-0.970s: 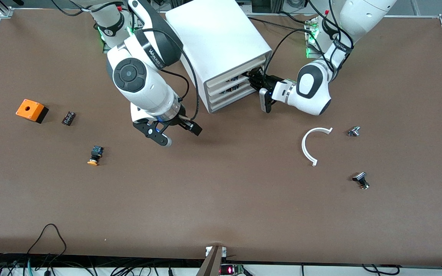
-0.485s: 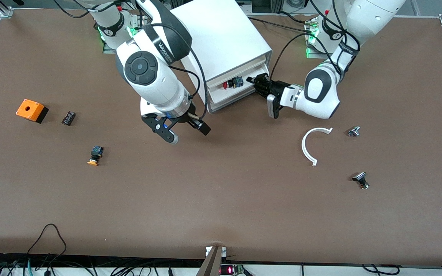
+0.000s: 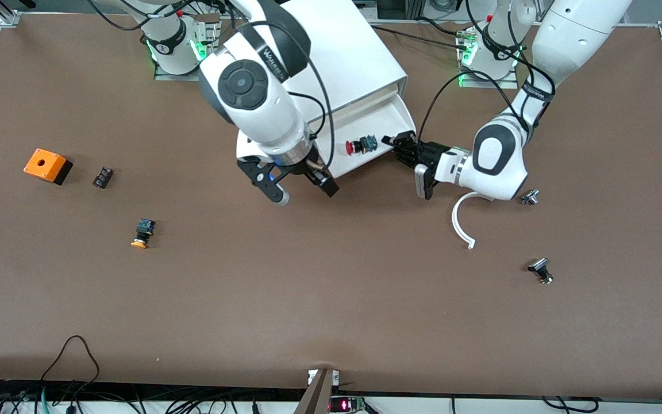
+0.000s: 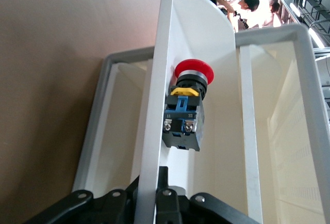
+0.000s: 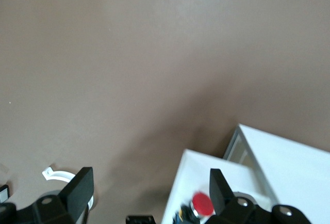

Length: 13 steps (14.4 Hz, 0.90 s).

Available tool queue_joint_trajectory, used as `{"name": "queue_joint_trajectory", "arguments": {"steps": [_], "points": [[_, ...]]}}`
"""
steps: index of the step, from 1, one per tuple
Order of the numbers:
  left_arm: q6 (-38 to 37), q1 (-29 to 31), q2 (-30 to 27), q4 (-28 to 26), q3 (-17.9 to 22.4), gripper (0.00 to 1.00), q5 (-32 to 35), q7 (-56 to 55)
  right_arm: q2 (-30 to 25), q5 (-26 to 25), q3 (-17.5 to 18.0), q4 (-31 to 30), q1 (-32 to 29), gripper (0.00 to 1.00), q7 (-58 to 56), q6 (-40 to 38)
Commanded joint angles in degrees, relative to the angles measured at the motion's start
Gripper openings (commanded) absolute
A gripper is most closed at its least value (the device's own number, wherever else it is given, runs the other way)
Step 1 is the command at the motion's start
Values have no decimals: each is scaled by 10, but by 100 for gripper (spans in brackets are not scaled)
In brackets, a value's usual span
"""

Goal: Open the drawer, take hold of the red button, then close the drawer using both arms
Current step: 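Pull the drawer open with the left gripper while the right gripper reaches in, then grasp the red button with the right gripper while the left gripper releases the drawer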

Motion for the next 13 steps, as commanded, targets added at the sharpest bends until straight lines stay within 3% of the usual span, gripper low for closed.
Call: {"name": "queue_joint_trajectory", "arguments": {"steps": [1, 4, 5, 6, 7, 10, 13], "points": [[36, 2, 33, 49, 14, 0, 20, -5, 22, -3, -7, 25, 29, 99, 54, 1], [36, 3, 42, 58, 16, 0, 31, -8, 29, -3, -6, 26, 44, 99, 91, 26], [36, 3, 41, 59, 17, 11, 32, -8, 34, -3, -6, 28, 49, 99, 101, 36], [36, 5, 41, 64, 18, 49, 32, -2, 42, -3, -6, 29, 55, 99, 109, 46], [39, 8, 41, 64, 20, 96, 33, 6, 48, -3, -6, 30, 60, 99, 114, 57], [34, 12, 33, 91, 32, 100, 49, 3, 70, -3, -6, 30, 77, 99, 126, 90], [-24, 17, 29, 158, 39, 100, 154, -76, 97, -3, -6, 30, 96, 99, 146, 124]]}}
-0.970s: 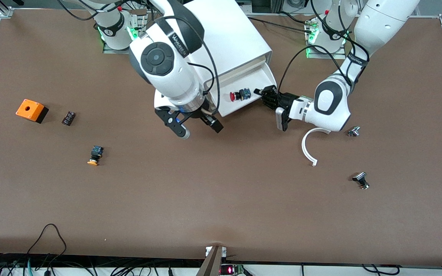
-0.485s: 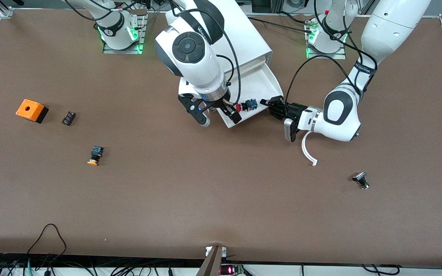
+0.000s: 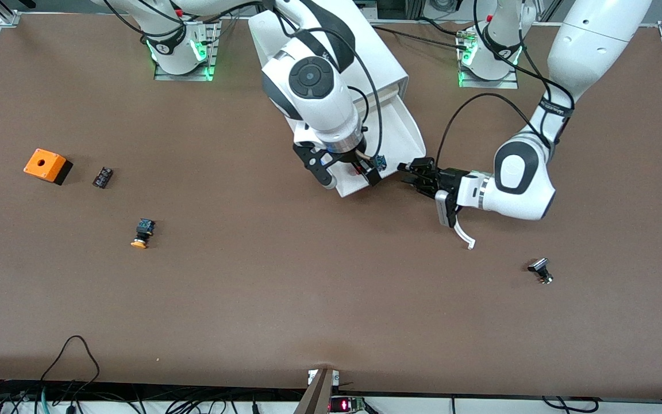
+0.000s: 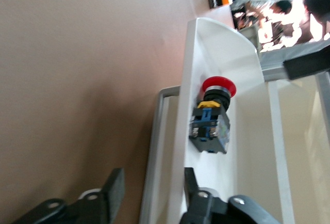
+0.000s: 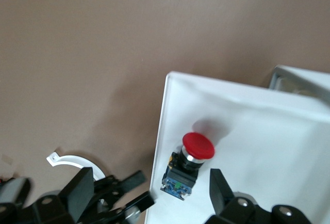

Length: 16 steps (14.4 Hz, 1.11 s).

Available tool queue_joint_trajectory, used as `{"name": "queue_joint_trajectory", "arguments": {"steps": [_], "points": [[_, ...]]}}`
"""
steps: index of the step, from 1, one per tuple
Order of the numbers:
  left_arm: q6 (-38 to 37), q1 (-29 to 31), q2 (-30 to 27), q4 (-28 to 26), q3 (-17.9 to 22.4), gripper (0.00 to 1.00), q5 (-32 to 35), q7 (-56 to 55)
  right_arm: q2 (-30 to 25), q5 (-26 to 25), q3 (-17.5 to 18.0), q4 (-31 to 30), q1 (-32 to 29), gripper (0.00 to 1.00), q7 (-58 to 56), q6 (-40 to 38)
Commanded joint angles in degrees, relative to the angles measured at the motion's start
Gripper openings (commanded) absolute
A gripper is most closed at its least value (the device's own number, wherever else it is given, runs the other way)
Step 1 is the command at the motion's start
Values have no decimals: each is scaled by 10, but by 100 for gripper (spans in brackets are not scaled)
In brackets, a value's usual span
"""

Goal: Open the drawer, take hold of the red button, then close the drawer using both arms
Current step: 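Grasp the red button with the right gripper while the left gripper releases the drawer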

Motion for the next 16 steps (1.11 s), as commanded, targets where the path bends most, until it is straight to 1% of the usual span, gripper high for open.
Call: {"name": "queue_joint_trajectory", "arguments": {"steps": [1, 3, 5, 7, 9, 10, 11, 12, 13, 14, 15, 16], "points": [[-75, 10, 5, 84, 7, 100, 94, -116, 35, -3, -7, 26, 19, 99, 20, 13], [-145, 13, 5, 142, 7, 100, 151, -214, 40, -3, -7, 25, 22, 99, 21, 13], [-204, 26, 5, 186, 9, 100, 189, -304, 51, -3, -6, 25, 27, 99, 29, 15], [-242, 40, 6, 226, 9, 100, 223, -358, 59, -3, -6, 25, 34, 99, 33, 19], [-264, 42, 5, 258, 9, 100, 277, -410, 64, -2, -6, 25, 38, 98, 39, 19], [-267, 42, 5, 273, 9, 100, 301, -432, 64, -1, -6, 25, 39, 94, 41, 19], [-272, 41, 5, 282, 9, 100, 312, -452, 64, -1, -6, 25, 39, 84, 39, 18], [-277, 40, 5, 289, 9, 100, 314, -470, 64, -1, -6, 25, 39, 72, 39, 18], [-277, 40, 6, 296, 9, 100, 315, -484, 64, -1, -5, 26, 39, 56, 39, 19], [-276, 34, 6, 303, 9, 100, 332, -501, 63, -1, -5, 26, 39, 36, 39, 19], [-271, 33, 4, 313, 8, 100, 364, -532, 62, -1, -4, 30, 40, 17, 37, 18], [-262, 27, 4, 333, 3, 100, 404, -567, 63, -1, -4, 38, 40, 2, 37, 13]]}}
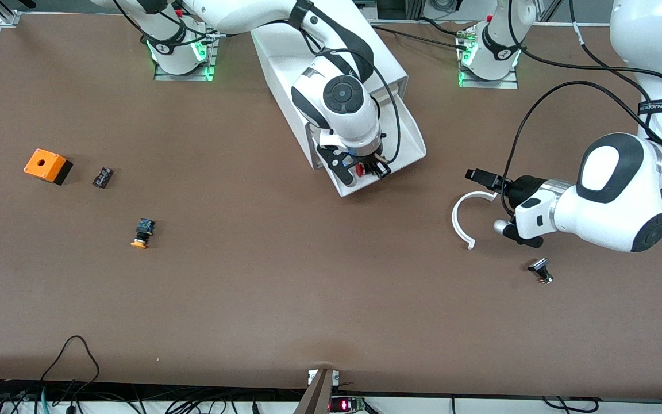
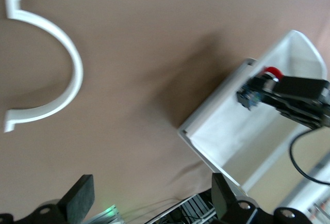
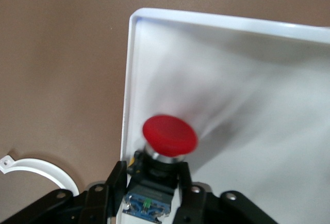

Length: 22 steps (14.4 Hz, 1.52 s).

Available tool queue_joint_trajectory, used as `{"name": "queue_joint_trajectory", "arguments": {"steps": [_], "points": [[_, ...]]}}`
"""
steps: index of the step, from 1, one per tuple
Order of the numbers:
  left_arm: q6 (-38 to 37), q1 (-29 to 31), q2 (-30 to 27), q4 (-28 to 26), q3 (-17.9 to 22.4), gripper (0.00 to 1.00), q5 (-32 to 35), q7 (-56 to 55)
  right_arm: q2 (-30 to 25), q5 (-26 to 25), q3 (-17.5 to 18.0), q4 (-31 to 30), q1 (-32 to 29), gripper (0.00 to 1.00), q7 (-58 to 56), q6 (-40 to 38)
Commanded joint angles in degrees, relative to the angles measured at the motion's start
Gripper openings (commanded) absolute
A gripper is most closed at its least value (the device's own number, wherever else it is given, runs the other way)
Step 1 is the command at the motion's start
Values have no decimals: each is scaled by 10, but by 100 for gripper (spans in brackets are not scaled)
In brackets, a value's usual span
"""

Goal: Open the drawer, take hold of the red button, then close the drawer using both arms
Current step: 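Lift the red button out with the right gripper while the left gripper nears the drawer, then push the drawer shut with the left gripper while the right gripper carries the button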

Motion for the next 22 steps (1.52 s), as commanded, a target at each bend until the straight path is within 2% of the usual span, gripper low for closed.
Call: {"name": "queue_joint_trajectory", "arguments": {"steps": [1, 3, 5, 8, 11, 16, 20, 22], "points": [[7, -20, 6, 63, -9, 100, 104, -84, 8, -1, -3, 32, 6, 0, 9, -9], [17, -64, -4, 67, -9, 100, 164, -134, 5, 0, -3, 32, 6, 0, 9, -10], [40, -88, -11, 58, -10, 100, 201, -240, 3, 1, -5, 62, -2, 0, 5, -36], [59, -96, -12, 33, -13, 100, 193, -297, -2, 4, -2, 89, -41, 0, -53, -86], [69, -100, -12, 9, -13, 100, 193, -316, -22, 8, -3, 89, -81, 0, -175, -121], [238, -139, -59, -152, -15, 100, 193, -467, -50, 11, -5, 86, -166, 0, -465, -206], [381, -171, -66, -222, -34, 100, 199, -579, -67, 7, -11, 83, -232, 0, -663, -259], [432, -189, -67, -252, -34, 100, 199, -625, -78, 1, -36, 58, -244, 0, -751, -261]]}}
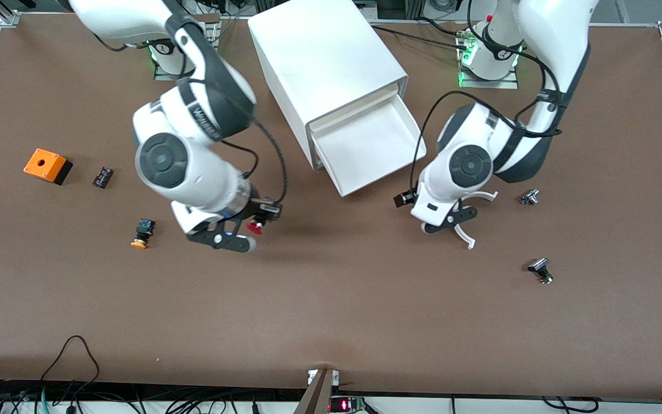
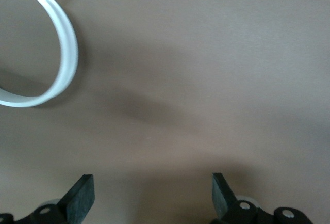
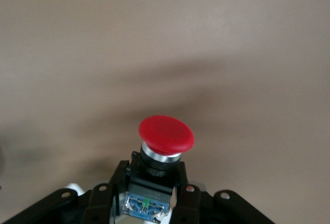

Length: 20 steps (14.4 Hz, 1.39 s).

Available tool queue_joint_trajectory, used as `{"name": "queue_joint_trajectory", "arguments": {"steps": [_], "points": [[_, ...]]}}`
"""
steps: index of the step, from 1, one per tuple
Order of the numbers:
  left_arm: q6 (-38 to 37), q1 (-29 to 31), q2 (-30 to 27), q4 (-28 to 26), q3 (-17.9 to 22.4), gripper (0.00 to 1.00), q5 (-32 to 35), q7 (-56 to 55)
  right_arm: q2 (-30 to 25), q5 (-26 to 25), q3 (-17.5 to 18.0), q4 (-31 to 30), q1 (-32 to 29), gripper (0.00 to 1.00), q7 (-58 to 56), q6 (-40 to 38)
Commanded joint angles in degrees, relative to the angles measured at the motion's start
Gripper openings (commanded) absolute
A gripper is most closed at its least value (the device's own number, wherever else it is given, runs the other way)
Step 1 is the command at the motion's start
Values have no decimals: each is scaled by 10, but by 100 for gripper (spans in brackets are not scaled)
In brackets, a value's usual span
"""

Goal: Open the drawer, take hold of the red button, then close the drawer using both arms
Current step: 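Push the drawer shut with the left gripper while the right gripper carries the button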

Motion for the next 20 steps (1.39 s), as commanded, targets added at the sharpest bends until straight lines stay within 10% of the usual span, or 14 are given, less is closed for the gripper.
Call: {"name": "queue_joint_trajectory", "arguments": {"steps": [1, 20], "points": [[53, -22, -26, -57, 0, 100, 14, -61, -35, -20, -37, -59, -8, 0, -132, -4], [22, -34, -20, -85, -129, 100, -1, -126, -53, 6, -93, -421, -136, 0, -435, 319]]}}
